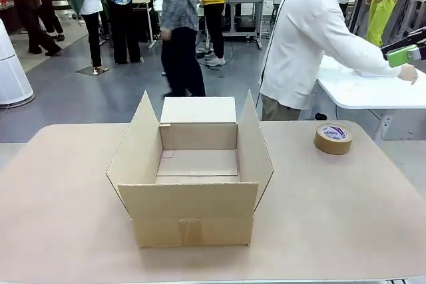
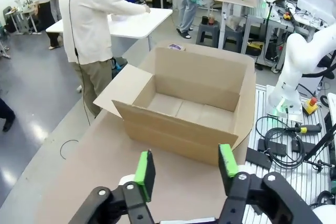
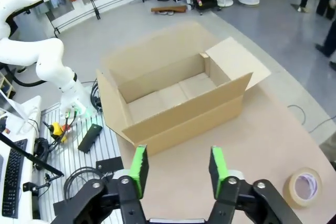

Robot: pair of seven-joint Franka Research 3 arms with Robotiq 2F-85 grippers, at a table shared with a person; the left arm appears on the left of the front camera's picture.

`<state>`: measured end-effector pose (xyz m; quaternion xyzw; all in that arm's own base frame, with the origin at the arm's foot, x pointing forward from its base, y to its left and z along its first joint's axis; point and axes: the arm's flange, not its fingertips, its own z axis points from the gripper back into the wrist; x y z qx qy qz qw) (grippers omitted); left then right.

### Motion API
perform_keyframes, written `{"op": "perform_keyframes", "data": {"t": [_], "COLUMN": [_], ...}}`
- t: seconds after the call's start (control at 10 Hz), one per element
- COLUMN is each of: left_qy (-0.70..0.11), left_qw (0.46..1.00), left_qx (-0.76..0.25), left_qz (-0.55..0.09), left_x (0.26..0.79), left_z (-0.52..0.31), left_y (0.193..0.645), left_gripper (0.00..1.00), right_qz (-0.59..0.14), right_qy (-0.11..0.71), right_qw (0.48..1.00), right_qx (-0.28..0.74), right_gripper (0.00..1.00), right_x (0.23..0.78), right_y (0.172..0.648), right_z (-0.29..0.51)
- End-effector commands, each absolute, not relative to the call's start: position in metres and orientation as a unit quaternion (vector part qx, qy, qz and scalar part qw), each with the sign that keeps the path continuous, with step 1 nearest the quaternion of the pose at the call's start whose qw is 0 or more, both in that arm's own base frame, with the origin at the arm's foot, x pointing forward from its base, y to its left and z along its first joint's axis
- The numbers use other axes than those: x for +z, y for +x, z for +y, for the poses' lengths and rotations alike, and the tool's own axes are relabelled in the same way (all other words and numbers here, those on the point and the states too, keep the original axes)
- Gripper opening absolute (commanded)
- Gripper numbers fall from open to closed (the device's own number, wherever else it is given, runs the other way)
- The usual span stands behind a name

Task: Wrap the clocks to prevent damage.
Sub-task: Open the side flaps of the Package Box.

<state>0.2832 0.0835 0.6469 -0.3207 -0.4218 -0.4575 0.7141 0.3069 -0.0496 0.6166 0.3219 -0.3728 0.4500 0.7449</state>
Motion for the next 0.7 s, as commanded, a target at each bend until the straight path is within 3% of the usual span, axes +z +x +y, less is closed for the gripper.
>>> {"op": "perform_keyframes", "data": {"t": [0.0,0.6], "left_qy": [-0.314,-0.301], "left_qw": [0.710,0.729], "left_qx": [-0.466,-0.467], "left_qz": [-0.424,-0.399], "left_x": [0.6507,0.6497], "left_z": [0.0840,0.0872], "left_y": [0.2842,0.2857], "left_gripper": [0.00,0.00], "right_qz": [-0.364,-0.337], "right_qy": [0.318,0.309], "right_qw": [0.745,0.755], "right_qx": [0.459,0.470], "right_gripper": [0.00,0.00], "right_x": [0.6205,0.6197], "right_y": [0.3087,0.3098], "right_z": [-0.0484,-0.0410]}}
